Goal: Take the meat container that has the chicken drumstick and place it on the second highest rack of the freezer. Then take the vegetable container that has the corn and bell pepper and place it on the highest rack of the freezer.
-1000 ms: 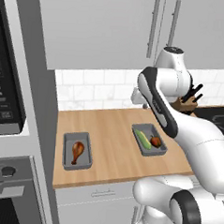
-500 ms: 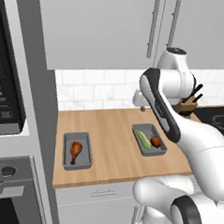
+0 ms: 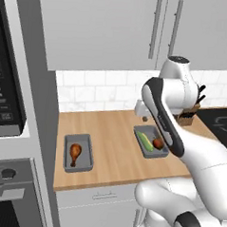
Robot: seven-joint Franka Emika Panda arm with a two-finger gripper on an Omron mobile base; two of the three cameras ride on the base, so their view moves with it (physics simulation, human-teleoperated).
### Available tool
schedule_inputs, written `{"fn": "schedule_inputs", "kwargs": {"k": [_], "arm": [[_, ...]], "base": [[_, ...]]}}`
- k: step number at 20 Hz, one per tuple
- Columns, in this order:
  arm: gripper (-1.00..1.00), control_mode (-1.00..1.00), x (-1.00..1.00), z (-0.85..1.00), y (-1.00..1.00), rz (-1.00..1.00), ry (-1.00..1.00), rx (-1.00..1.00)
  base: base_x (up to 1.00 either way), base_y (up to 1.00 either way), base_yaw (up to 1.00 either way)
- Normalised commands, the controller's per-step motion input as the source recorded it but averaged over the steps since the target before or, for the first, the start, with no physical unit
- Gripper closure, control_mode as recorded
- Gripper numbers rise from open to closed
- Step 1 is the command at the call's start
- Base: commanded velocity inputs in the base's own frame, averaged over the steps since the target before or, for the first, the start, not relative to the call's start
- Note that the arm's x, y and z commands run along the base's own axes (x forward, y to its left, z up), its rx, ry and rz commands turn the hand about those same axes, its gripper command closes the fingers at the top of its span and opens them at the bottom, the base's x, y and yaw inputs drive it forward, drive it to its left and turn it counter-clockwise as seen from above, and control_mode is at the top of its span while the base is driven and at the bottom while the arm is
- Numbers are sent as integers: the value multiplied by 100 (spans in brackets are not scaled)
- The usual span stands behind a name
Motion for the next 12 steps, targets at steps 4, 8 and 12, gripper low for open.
{"fn": "schedule_inputs", "kwargs": {"k": [4, 8, 12], "arm": [[-100, -100, -17, -58, 47, 0, 0, 0], [-100, -100, 0, -68, 98, 0, 3, 0], [-100, -100, 16, -68, 100, 0, 19, 0]], "base": [[0, 0, 0], [0, 0, 0], [0, 0, 0]]}}
